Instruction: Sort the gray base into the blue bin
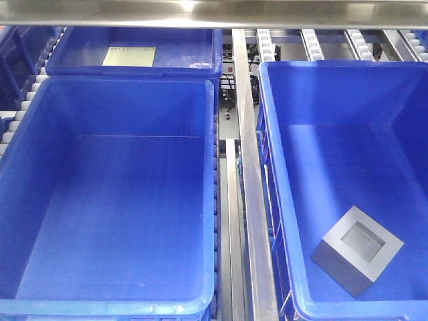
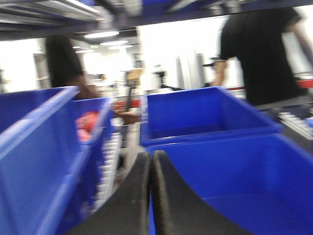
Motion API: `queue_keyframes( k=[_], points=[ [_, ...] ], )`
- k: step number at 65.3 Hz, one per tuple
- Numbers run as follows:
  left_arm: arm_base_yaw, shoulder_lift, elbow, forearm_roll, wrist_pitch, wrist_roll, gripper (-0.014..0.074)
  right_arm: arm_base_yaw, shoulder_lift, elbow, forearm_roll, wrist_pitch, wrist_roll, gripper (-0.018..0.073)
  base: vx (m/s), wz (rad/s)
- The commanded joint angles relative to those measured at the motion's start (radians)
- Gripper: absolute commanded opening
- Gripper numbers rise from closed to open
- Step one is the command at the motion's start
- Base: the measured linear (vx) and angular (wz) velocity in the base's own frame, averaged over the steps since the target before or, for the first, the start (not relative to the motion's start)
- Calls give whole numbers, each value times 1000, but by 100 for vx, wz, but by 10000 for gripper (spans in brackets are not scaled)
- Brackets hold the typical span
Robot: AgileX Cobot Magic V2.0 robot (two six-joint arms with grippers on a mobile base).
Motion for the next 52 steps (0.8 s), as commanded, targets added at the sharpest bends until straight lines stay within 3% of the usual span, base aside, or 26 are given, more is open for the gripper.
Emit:
queue_keyframes(
  k=[1,7,31,52],
  points=[
    [60,-11,5,1,-69,-5,-8,0,-2,2,-6,-68,-7,-5,0,0],
    [81,-11,47,1,-79,-5,-6,0,-2,2,-6,-68,-7,-5,0,0],
    [73,-11,308,1,-254,-9,-6,0,-2,2,-6,-68,-7,-5,0,0],
    [4,-11,450,1,-329,-9,-6,0,-2,2,-6,-68,-7,-5,0,0]
  ],
)
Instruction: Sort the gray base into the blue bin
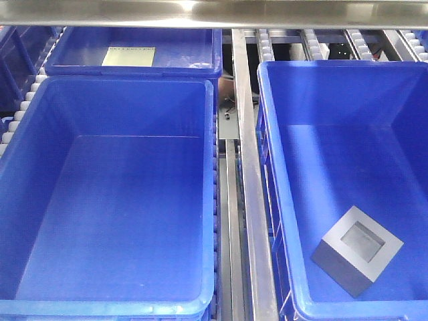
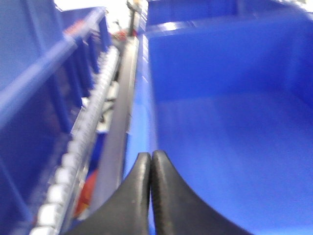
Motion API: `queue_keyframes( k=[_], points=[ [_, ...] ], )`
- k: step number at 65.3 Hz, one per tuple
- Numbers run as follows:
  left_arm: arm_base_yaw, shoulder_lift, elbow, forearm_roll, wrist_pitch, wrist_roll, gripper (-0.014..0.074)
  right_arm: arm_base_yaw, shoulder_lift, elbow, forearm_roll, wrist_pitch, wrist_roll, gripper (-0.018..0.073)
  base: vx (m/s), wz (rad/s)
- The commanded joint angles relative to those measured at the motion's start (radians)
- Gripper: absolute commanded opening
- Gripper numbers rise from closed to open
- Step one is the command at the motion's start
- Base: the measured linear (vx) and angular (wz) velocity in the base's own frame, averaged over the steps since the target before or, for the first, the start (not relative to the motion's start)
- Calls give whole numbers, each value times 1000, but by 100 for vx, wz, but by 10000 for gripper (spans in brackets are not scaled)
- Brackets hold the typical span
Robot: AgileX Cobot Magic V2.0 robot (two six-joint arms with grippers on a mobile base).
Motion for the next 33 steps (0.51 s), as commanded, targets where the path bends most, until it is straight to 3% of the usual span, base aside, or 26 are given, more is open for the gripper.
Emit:
queue_keyframes(
  k=[1,33],
  points=[
    [-11,-11,-16,-2,-103,-9,-6,0,-2,2,-6,-68,-7,-5,0,0],
    [-11,-9,-17,-2,-103,-9,-6,0,-2,2,-6,-68,-7,-5,0,0]
  ],
)
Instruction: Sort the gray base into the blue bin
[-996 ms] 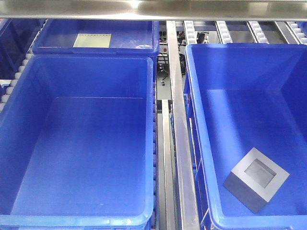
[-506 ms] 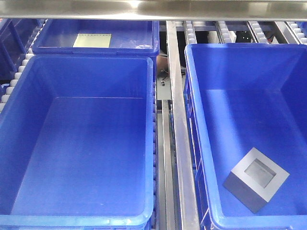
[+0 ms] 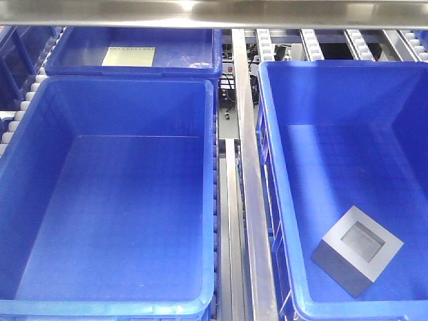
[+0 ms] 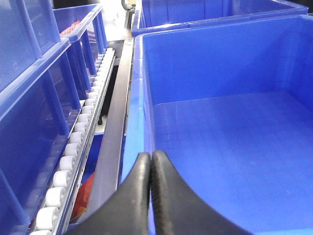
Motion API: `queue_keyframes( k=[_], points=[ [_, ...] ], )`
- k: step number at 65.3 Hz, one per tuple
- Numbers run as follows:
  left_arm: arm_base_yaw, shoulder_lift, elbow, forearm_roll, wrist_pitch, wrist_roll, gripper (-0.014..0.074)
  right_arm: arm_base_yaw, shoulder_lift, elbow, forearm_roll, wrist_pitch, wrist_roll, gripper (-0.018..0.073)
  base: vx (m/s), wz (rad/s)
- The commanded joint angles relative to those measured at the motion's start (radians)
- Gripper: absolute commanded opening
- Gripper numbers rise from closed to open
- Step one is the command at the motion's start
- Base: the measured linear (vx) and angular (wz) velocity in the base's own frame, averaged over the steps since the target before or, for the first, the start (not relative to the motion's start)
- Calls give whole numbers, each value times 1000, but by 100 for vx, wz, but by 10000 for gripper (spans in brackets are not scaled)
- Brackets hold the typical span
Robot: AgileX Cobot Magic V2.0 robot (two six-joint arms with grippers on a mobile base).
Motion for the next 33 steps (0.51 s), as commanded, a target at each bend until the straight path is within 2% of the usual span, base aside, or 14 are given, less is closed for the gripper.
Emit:
queue_keyframes(
  k=[1,33],
  points=[
    [-7,-9,-20,-2,-87,-9,-6,0,-2,2,-6,-68,-7,-5,0,0],
    [-7,-9,-20,-2,-87,-9,-6,0,-2,2,-6,-68,-7,-5,0,0]
  ],
)
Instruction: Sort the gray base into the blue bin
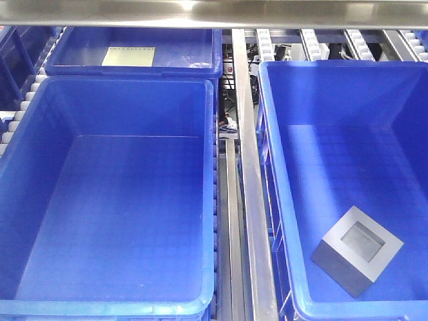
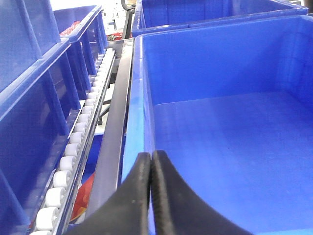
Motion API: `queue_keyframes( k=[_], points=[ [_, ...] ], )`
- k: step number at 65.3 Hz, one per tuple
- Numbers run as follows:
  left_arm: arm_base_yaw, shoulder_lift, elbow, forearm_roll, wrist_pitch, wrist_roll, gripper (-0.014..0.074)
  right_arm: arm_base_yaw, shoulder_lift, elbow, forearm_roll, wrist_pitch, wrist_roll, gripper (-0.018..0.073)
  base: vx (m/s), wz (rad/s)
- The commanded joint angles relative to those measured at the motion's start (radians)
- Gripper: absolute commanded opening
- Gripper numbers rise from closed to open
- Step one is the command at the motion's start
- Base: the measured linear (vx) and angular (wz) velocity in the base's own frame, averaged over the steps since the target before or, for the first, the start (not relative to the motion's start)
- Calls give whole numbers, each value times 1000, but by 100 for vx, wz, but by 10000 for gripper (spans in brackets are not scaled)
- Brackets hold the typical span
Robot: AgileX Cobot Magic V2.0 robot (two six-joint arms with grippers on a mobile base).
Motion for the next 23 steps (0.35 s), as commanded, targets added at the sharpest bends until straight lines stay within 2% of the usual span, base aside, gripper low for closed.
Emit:
queue_keyframes(
  k=[1,23],
  points=[
    [-7,-9,-20,-2,-86,-9,-6,0,-2,2,-6,-68,-7,-5,0,0],
    [-7,-9,-20,-2,-86,-9,-6,0,-2,2,-6,-68,-7,-5,0,0]
  ],
)
